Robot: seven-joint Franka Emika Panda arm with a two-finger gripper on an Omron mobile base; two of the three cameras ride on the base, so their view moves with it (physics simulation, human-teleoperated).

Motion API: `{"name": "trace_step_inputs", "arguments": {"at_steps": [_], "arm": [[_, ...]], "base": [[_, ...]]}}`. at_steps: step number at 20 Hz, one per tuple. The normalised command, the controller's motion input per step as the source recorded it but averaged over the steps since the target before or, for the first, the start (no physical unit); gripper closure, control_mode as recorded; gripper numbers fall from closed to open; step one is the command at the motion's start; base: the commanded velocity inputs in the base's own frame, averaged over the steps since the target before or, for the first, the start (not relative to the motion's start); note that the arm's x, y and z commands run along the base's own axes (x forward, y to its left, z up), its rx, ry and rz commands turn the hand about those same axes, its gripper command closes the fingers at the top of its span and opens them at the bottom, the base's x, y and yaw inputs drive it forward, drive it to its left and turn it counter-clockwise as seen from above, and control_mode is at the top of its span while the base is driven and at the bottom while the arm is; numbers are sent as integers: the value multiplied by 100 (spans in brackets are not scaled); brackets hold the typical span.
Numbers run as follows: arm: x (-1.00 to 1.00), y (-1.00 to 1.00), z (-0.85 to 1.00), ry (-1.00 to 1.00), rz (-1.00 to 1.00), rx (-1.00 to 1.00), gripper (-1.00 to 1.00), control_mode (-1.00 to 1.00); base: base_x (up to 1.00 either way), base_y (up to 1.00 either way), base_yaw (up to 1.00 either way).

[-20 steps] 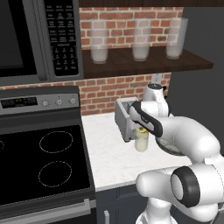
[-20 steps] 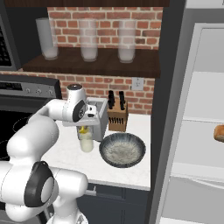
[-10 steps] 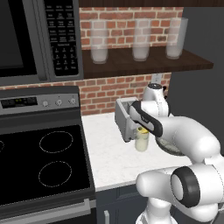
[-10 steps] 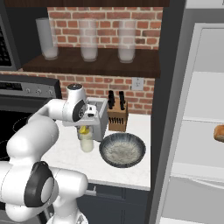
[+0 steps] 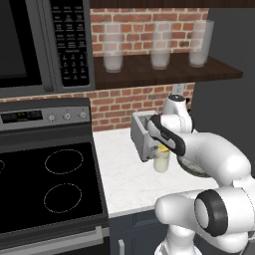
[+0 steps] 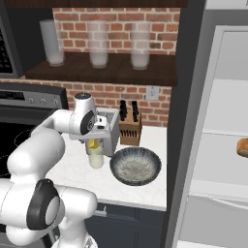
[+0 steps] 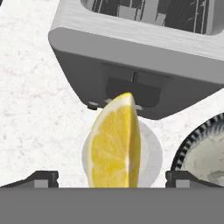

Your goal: Grab a lemon wedge from the fridge and one ice cube from the ice bowl, and put them in the glass of lemonade.

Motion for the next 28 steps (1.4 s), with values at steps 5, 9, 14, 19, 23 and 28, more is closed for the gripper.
{"name": "trace_step_inputs", "arguments": {"at_steps": [5,9,14,19,23,28], "arm": [[-34,-31,17,-9,0,6,-100,-100],[-43,-26,12,-10,0,9,-100,-100],[-24,-20,0,-3,0,3,-100,-100],[-13,-19,0,0,0,0,-100,-100],[-16,-18,0,-1,0,0,-100,-100],[-3,-35,0,0,0,0,-100,-100]], "base": [[0,0,0],[0,0,0],[0,0,0],[0,0,0],[0,0,0],[0,0,0]]}}
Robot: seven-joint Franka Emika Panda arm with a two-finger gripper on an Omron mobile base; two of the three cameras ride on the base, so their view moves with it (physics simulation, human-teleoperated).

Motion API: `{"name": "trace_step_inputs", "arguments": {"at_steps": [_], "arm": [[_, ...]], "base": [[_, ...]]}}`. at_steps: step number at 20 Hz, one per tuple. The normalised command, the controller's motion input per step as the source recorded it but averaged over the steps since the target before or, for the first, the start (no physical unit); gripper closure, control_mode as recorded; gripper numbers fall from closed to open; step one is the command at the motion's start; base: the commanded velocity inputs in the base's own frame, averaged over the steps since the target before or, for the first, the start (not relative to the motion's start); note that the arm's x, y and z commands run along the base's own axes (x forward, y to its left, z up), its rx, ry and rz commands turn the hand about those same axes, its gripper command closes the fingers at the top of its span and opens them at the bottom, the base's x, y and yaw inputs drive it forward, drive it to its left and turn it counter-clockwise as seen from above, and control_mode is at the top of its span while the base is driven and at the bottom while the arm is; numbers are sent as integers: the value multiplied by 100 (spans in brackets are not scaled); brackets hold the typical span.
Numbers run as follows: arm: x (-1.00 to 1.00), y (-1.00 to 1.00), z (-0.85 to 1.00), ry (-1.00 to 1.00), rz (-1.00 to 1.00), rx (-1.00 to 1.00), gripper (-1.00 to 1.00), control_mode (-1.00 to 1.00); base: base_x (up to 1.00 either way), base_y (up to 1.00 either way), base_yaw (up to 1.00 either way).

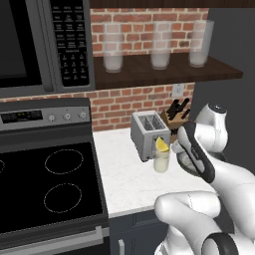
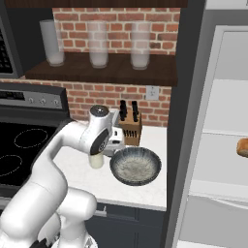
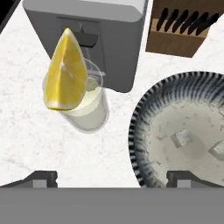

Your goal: Grab a lemon wedge from the fridge and one ice cube from the ice bowl, and put them in the glass of lemonade.

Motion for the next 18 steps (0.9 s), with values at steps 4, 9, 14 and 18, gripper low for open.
{"name": "trace_step_inputs", "arguments": {"at_steps": [4,9,14,18], "arm": [[3,-62,-6,0,0,0,-100,-100],[8,-63,-2,14,0,-3,-100,-100],[21,-55,-13,17,0,-6,-100,-100],[30,-19,-17,9,0,-7,-100,-100]], "base": [[0,0,0],[0,0,0],[0,0,0],[0,0,0]]}}
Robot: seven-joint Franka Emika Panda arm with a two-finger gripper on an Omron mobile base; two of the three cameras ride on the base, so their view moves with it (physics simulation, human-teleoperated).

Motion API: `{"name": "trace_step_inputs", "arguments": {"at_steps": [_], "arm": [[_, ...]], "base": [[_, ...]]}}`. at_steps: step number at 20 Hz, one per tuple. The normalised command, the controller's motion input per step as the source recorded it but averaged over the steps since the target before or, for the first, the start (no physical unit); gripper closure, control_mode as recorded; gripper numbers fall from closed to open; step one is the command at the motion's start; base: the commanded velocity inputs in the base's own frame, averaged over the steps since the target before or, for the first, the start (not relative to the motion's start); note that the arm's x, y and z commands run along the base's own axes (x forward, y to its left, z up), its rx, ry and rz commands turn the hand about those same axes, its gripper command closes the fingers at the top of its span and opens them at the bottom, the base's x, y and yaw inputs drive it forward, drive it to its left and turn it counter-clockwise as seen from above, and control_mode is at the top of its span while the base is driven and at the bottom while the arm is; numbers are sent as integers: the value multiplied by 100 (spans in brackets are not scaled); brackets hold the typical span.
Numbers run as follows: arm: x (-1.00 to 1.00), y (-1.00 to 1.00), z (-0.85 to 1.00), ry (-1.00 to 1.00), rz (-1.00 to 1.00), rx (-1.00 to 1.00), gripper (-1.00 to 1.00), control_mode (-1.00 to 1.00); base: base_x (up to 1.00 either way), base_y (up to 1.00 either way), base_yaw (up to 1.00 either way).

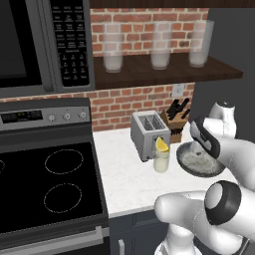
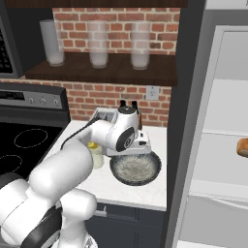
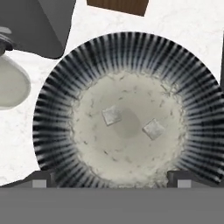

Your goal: Grab a lemon wedge from the fridge and one ice cube from the ice bowl, and put them in the glass of lemonade.

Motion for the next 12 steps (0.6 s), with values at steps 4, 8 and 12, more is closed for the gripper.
{"name": "trace_step_inputs", "arguments": {"at_steps": [4,8,12], "arm": [[16,-12,-28,0,0,0,-100,-100],[6,-1,-33,0,0,0,-100,-100],[0,-1,-28,0,0,0,-100,-100]], "base": [[0,0,0],[0,0,0],[0,0,0]]}}
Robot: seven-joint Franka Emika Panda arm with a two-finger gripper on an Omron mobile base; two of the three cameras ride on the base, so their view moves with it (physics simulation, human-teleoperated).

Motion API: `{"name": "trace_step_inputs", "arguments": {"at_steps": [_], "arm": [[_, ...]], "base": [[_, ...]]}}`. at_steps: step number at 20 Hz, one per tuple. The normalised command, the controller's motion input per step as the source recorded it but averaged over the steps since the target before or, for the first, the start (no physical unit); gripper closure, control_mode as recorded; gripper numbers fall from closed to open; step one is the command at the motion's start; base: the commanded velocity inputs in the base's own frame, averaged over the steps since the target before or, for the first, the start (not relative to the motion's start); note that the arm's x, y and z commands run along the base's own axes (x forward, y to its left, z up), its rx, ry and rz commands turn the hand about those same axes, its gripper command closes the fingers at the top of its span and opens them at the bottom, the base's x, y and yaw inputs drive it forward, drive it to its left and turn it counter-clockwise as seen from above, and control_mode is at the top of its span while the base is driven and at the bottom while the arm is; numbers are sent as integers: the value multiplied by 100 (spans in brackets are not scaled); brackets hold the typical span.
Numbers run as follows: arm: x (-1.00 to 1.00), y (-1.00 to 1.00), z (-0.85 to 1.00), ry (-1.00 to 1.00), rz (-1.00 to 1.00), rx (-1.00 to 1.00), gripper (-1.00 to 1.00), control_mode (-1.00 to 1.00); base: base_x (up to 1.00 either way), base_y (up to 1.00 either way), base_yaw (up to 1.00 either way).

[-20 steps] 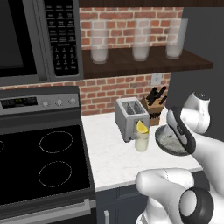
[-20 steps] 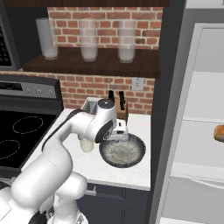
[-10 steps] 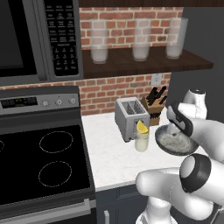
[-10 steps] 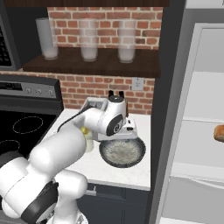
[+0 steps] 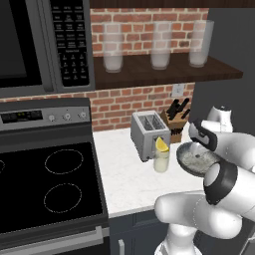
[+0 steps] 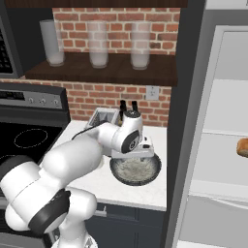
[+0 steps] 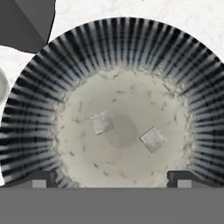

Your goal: Grab a lemon wedge from the fridge and one ice cube from the ice bowl, and put them in the glass of lemonade.

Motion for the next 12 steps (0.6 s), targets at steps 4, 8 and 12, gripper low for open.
{"name": "trace_step_inputs", "arguments": {"at_steps": [4,8,12], "arm": [[0,0,-37,0,0,0,-100,-100],[0,0,-34,0,0,0,-100,-100],[6,8,-4,0,1,-1,-100,-100]], "base": [[0,0,0],[0,0,0],[0,0,0]]}}
